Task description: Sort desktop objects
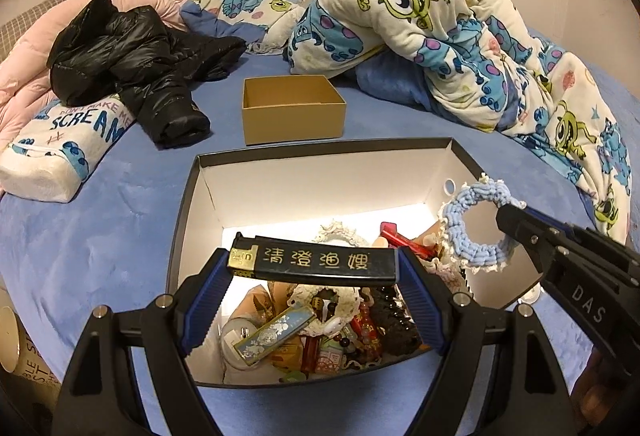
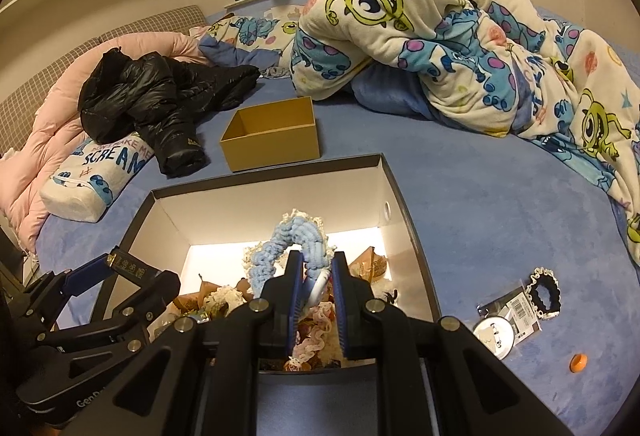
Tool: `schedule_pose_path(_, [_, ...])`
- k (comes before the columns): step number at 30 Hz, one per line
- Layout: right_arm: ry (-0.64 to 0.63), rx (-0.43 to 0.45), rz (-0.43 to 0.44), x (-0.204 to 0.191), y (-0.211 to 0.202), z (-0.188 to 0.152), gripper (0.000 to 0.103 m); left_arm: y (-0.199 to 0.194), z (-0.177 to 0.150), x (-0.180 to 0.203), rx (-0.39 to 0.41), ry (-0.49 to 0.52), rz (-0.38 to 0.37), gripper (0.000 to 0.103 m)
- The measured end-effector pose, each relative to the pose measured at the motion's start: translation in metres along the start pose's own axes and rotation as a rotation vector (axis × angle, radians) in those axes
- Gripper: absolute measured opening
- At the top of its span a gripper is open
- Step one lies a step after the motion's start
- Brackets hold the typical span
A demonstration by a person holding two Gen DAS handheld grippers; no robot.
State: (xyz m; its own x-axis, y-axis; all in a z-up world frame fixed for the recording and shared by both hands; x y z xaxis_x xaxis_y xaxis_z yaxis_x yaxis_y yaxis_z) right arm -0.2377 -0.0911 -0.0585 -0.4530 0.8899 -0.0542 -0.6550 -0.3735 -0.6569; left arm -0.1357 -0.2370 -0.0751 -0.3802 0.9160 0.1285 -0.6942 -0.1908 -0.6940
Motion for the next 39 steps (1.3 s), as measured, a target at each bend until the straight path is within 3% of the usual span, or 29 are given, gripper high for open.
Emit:
schedule_pose_path(4, [0.006, 0.003, 0.019, -0.003, 0.002, 0.001, 0.019, 0.0, 0.002, -0.005, -0.001, -0.04, -0.021, 0.086])
schedule_pose_path(5, [0.015, 0.007, 0.032, -0.002, 0.002, 0.001, 0.025, 0.0, 0.003, -0.005, 0.001, -0.035, -0.004, 0.091])
schedule_pose_path(6, [0.032, 0.013, 0.053, -0.001, 0.002, 0.001, 0.049, 0.0, 0.003, -0.005, 0.015, -0.025, 0.039, 0.094])
schedule_pose_path(7, [0.041, 0.016, 0.052, 0.0, 0.002, 0.001, 0.058, -0.002, 0.004, -0.004, 0.032, -0.002, 0.077, 0.096])
schedule_pose_path(9, [0.043, 0.022, 0.023, 0.003, 0.001, 0.002, 0.064, -0.004, 0.005, 0.001, 0.065, 0.054, 0.12, 0.099])
schedule_pose_path(11, [0.039, 0.026, 0.041, 0.001, -0.001, 0.003, 0.081, -0.006, 0.006, 0.003, 0.071, 0.067, 0.111, 0.103])
schedule_pose_path(15, [0.0, 0.055, 0.018, -0.006, -0.01, 0.01, 0.082, -0.009, 0.01, 0.003, 0.064, 0.023, 0.074, 0.103])
schedule_pose_path(26, [0.001, 0.079, 0.016, -0.004, -0.026, 0.019, 0.082, -0.016, 0.014, 0.007, 0.044, 0.046, 0.075, 0.103])
schedule_pose_path(39, [-0.018, 0.054, 0.015, -0.003, -0.028, 0.017, 0.083, -0.021, 0.013, 0.007, 0.035, 0.02, 0.065, 0.103])
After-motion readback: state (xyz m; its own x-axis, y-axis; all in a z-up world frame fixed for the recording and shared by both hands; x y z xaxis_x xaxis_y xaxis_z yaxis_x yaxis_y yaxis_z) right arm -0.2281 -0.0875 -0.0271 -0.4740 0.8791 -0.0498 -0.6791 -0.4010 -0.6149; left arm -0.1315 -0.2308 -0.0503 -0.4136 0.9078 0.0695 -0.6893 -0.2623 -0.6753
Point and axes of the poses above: each gripper's, at about its wrist camera, not at the fingertips, and y roughly the way its jaws point, x to its right, z to its top, the point moved 3 cm from there along y, roughly the way its jaws point, and after that the axes turned 5 degrees about -y, right-handed, at the moved point
